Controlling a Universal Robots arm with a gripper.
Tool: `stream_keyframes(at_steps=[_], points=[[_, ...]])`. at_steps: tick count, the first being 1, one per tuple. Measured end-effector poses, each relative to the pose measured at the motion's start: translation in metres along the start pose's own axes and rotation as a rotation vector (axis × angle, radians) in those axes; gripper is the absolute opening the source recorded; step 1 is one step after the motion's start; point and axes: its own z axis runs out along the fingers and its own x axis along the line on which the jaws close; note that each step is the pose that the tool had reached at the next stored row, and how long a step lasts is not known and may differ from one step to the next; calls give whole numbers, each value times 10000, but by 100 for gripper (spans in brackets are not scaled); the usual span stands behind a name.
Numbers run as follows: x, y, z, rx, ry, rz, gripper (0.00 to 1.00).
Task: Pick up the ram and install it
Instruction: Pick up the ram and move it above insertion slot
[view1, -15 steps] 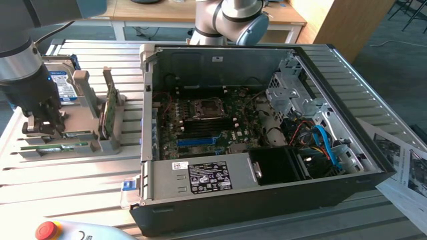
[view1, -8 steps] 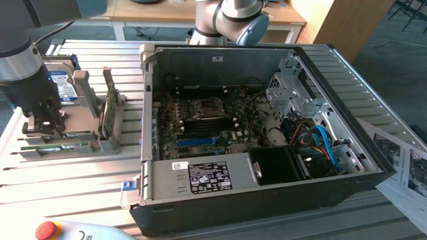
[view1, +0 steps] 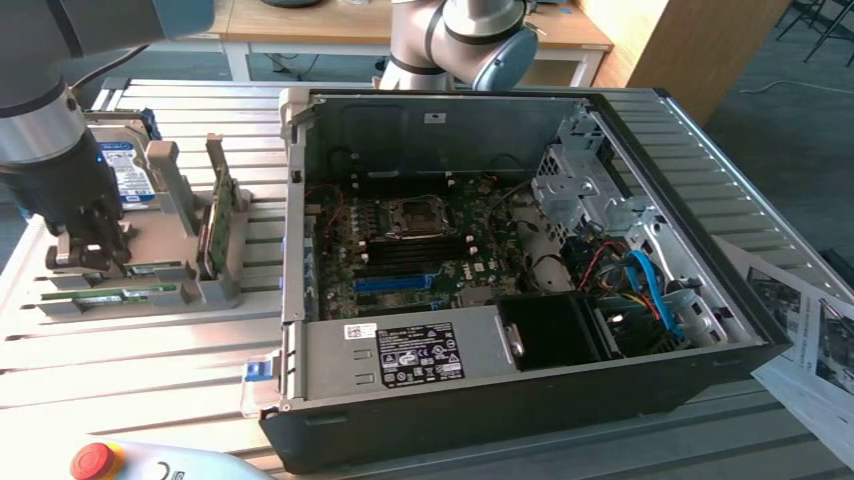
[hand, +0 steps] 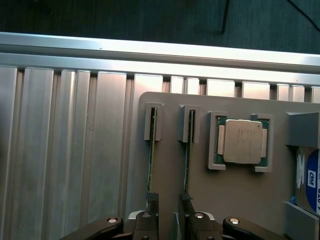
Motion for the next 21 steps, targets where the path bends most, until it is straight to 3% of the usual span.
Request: stream_keyframes(at_steps=[21], points=[[2, -1, 43, 1, 0, 1, 30]])
